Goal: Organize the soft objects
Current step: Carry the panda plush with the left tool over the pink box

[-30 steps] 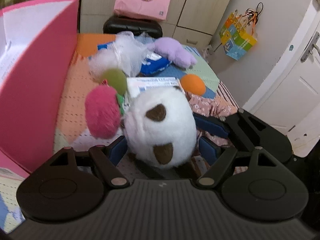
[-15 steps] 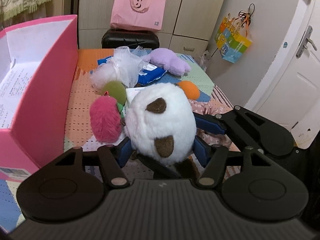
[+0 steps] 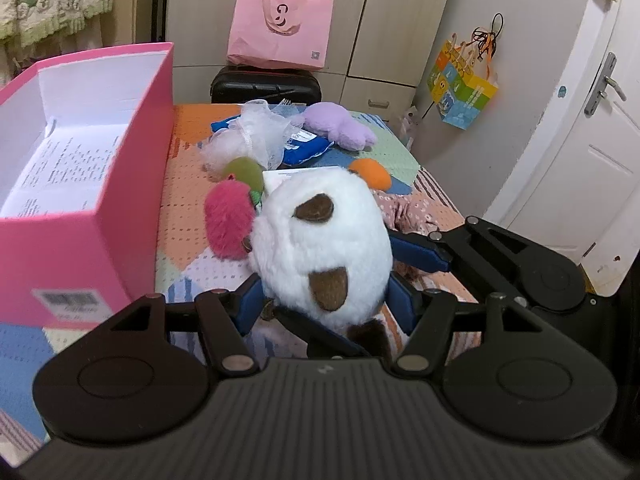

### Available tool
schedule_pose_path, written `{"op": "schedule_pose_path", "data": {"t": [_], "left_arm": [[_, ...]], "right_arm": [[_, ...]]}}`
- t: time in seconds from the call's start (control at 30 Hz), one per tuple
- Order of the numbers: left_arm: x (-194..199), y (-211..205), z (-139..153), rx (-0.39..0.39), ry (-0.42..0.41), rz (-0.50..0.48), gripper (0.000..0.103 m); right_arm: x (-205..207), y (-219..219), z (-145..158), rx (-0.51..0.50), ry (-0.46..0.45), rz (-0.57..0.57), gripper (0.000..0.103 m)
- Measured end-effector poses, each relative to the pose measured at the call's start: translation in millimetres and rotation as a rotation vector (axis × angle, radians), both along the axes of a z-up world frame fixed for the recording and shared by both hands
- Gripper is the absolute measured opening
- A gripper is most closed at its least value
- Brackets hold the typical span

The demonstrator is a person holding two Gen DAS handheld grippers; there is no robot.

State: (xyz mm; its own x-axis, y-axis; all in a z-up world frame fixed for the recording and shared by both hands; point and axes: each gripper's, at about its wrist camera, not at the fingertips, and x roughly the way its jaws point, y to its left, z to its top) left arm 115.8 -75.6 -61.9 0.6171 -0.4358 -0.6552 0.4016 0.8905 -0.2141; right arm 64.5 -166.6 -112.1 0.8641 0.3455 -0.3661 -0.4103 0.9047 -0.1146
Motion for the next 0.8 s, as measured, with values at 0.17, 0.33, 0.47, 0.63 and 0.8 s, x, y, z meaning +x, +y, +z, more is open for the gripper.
{"op": "schedule_pose_path", "data": {"t": [0.17, 0.33, 0.47, 0.63, 0.8], "left_arm": [[-16, 12, 6, -0.007, 0.003, 0.003, 0.063], [-28, 30, 13, -0.007, 0.026, -0.03, 0.063], [-43, 49, 19, -0.014, 0.038, -0.033, 0.062], [-53, 77, 32, -0.048, 0.06, -0.021, 0.062], [-56, 97, 52, -0.041, 0.034, 0.0, 0.062]], "right_arm": [[-11, 9, 5, 0.005, 0.011, 0.004, 0.07], [-14, 17, 10, 0.047, 0.048, 0.016, 0.07], [-20, 24, 14, 0.1, 0.112, 0.047, 0.07], [-25, 36, 23, 0.135, 0.167, 0.12, 0.069], [-26, 55, 40, 0.138, 0.158, 0.162, 0.069]]}}
